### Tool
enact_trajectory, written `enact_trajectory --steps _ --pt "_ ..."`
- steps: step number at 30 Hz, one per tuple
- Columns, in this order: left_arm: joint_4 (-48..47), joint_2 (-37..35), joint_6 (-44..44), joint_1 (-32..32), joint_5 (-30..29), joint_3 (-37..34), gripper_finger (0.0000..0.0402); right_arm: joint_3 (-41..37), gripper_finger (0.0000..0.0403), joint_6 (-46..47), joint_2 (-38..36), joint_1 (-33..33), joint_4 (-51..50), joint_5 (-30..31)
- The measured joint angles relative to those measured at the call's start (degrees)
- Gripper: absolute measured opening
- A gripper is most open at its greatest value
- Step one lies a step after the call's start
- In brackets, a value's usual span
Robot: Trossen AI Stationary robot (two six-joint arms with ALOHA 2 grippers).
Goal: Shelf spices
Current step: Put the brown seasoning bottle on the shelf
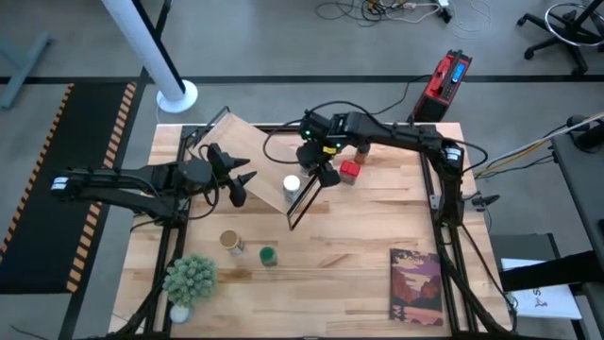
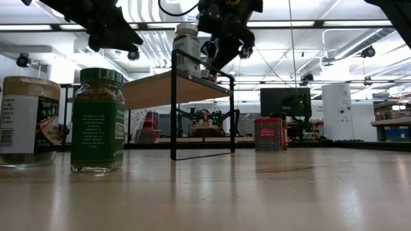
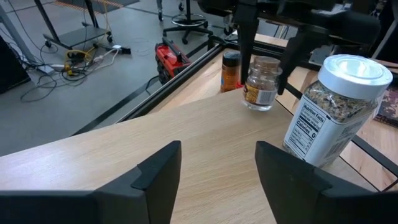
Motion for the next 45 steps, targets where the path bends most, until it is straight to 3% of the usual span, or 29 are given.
enact_trajectory --steps 20,31,45 --pt "-0.04 0.13 0.07 0.0 3.06 0.0 0.0207 0.0 0.0193 -0.4 0.0 0.47 -0.92 -0.84" --pt "-0.04 0.15 0.27 0.0 3.06 0.0 0.0221 -0.02 0.0237 -0.49 0.0 0.47 -1.32 -0.9" --pt "-0.07 0.15 0.83 0.0 3.06 0.0 0.0202 1.84 0.0218 -0.67 -0.01 0.47 -1.1 -0.89"
